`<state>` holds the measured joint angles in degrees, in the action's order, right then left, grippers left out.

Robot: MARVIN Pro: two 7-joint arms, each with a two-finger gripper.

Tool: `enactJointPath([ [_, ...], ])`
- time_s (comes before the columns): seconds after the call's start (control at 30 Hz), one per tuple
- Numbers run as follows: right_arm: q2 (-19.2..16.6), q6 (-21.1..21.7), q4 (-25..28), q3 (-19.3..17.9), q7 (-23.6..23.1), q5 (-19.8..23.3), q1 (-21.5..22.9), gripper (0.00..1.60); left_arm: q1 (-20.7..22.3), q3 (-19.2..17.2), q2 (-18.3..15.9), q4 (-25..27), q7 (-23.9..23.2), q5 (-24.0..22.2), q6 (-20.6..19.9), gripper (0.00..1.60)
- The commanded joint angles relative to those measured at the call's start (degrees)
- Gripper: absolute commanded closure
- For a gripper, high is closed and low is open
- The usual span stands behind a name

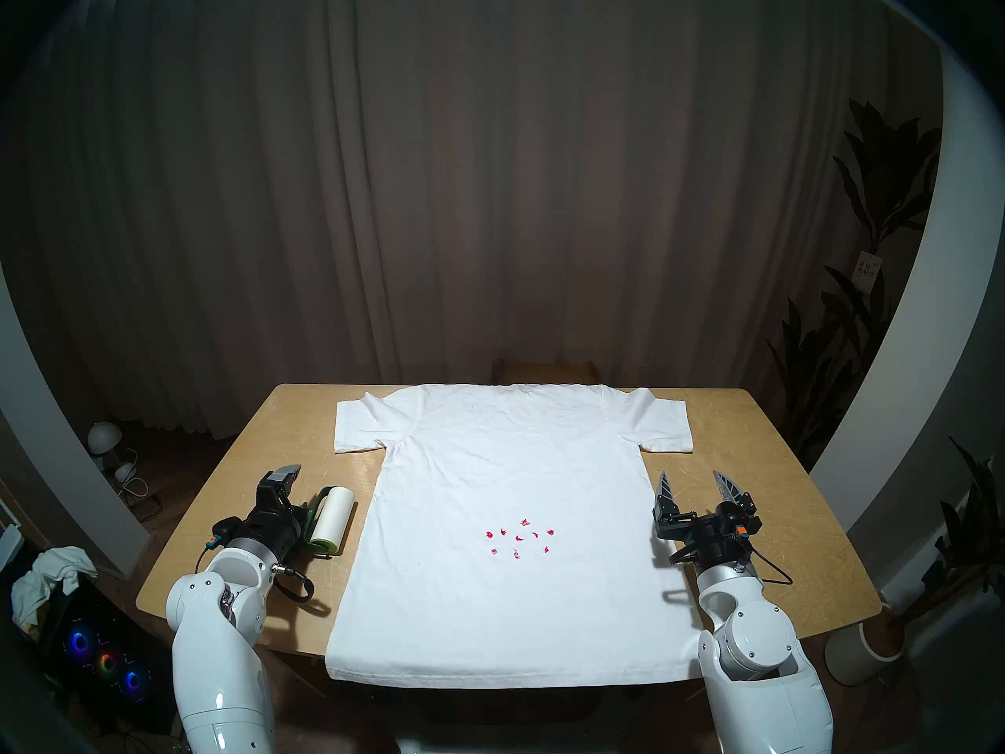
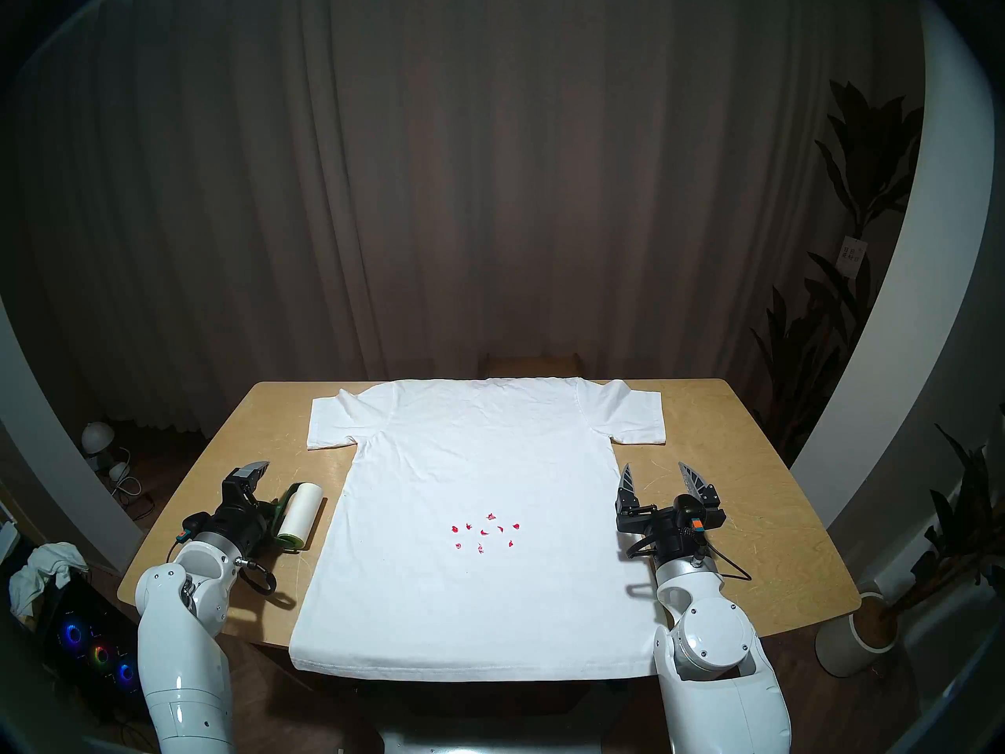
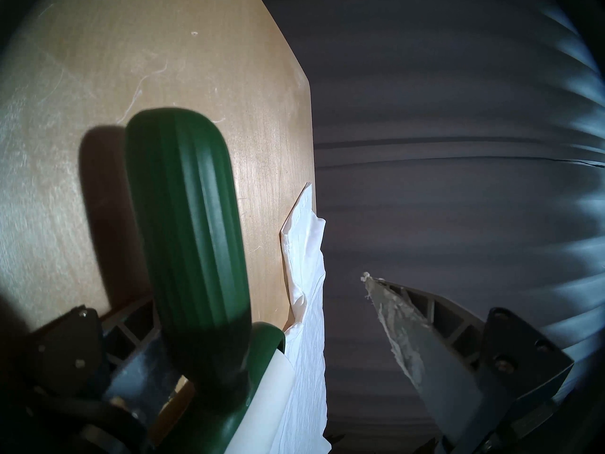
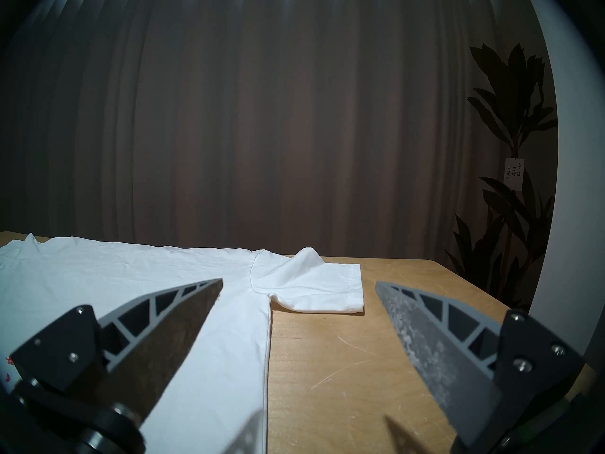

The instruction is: Use the fur roller to clean a top

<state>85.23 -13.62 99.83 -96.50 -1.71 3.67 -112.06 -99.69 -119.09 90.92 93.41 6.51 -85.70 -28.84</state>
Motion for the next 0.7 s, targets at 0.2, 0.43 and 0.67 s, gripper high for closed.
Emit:
enactJointPath([
  [0.2, 0.16, -0.27, 0.97, 0.01, -0.04, 0.21, 0.49, 0.0, -0.98, 0.57, -0.39, -0.96, 0.45, 0.82, -0.08, 0.65],
  [0.43, 0.0, -0.45, 0.62, -0.07, -0.19, 0.25, 0.52, 0.0, -1.13, 0.93, -0.56, -1.12, -0.26, 1.16, 0.21, 1.17],
  [0.67, 0.04, -0.55, 0.59, -0.27, -0.13, 0.38, 0.39, 0.0, -1.61, 1.4, -0.18, -0.11, -0.9, 1.61, 0.84, 1.6],
])
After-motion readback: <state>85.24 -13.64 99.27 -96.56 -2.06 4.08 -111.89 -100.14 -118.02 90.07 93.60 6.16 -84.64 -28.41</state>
